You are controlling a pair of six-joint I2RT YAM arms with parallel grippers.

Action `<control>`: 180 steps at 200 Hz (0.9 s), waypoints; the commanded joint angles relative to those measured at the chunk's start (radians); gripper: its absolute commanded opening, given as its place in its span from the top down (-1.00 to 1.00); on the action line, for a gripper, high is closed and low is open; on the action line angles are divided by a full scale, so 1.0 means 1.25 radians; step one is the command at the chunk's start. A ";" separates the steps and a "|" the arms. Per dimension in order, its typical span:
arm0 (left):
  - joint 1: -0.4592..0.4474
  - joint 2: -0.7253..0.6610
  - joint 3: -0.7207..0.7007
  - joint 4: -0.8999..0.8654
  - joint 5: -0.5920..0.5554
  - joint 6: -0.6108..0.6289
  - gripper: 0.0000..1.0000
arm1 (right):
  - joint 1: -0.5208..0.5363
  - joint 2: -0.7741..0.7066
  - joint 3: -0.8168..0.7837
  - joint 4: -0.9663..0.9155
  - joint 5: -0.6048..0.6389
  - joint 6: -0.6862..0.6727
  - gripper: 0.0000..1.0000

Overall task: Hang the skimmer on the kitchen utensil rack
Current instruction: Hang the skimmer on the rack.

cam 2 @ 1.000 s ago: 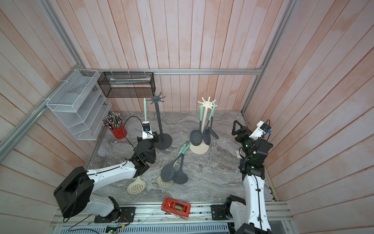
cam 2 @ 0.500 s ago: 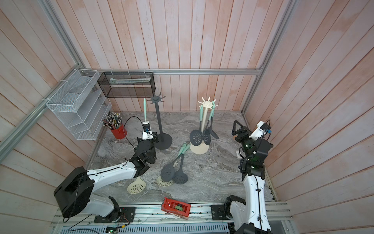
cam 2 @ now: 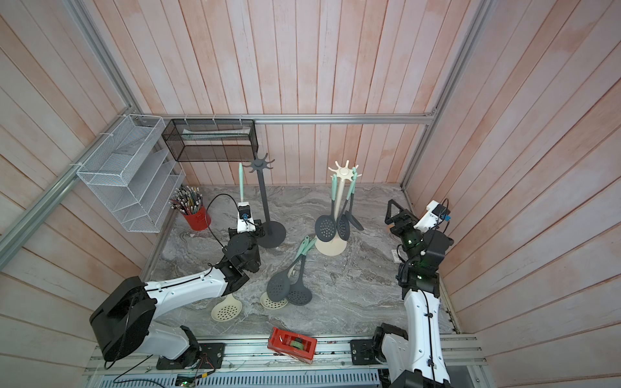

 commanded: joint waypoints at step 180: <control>-0.011 0.067 0.055 0.005 -0.069 0.084 1.00 | -0.006 -0.009 -0.009 0.028 -0.012 0.014 -0.75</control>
